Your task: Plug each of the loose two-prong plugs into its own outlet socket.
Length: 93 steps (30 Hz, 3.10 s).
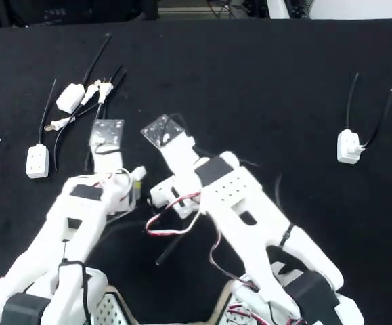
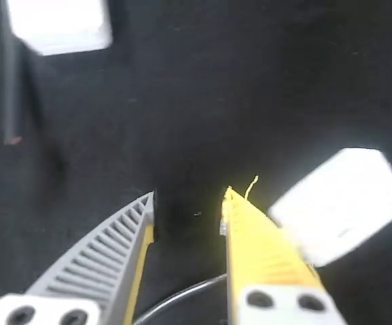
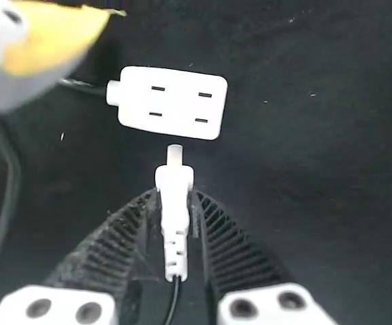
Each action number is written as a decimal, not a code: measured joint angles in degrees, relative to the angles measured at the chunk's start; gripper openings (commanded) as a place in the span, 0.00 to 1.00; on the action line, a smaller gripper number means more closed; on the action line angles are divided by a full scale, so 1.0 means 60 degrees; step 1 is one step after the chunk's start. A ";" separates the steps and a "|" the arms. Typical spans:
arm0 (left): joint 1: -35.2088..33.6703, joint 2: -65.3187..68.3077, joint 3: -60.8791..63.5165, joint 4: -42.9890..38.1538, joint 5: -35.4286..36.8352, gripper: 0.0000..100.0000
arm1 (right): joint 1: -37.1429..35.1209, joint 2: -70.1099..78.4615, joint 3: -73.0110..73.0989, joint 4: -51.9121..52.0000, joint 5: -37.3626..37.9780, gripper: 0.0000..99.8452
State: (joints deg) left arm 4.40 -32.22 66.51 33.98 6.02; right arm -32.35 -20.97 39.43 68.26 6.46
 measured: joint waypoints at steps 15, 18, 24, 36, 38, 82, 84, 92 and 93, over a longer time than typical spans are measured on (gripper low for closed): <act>-0.1231 -0.0073 0.0337 0.1495 -0.1421 0.17 | 0.0220 0.4718 -0.5890 0.3473 0.0527 0.01; -0.1289 -0.0103 0.0425 0.1319 -0.1421 0.17 | 0.0220 0.5802 -0.7194 0.4176 0.0527 0.01; -0.1289 -0.0103 0.0425 0.1319 -0.1421 0.17 | 0.0278 0.7531 -0.9289 0.5143 0.0527 0.01; -0.1289 -0.0103 0.0425 0.1319 -0.1421 0.17 | 0.0586 0.8425 -0.9670 0.5158 0.0527 0.01; -0.1289 -0.0103 0.0425 0.1319 -0.1421 0.17 | 0.0733 0.8542 -0.9670 0.5158 0.0527 0.01; -0.1832 -0.0103 0.0425 0.1319 -0.1421 0.17 | -0.0278 0.3810 -0.4718 0.0396 0.1333 0.23; -0.2168 -0.0103 0.0425 0.1319 -0.1421 0.17 | -0.0278 0.3619 -0.5289 0.0689 0.1656 0.22; -0.2432 -0.0103 0.0425 0.1319 -0.1421 0.17 | -0.0322 0.3326 -0.6154 0.2681 0.3604 0.22; -0.2447 -0.0103 0.0425 0.1319 -0.1421 0.17 | -0.0410 0.3179 -0.5875 0.2755 0.4015 0.22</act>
State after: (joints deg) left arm -10.29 -32.84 69.05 41.89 -2.51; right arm -34.81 -1.89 4.18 84.79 30.55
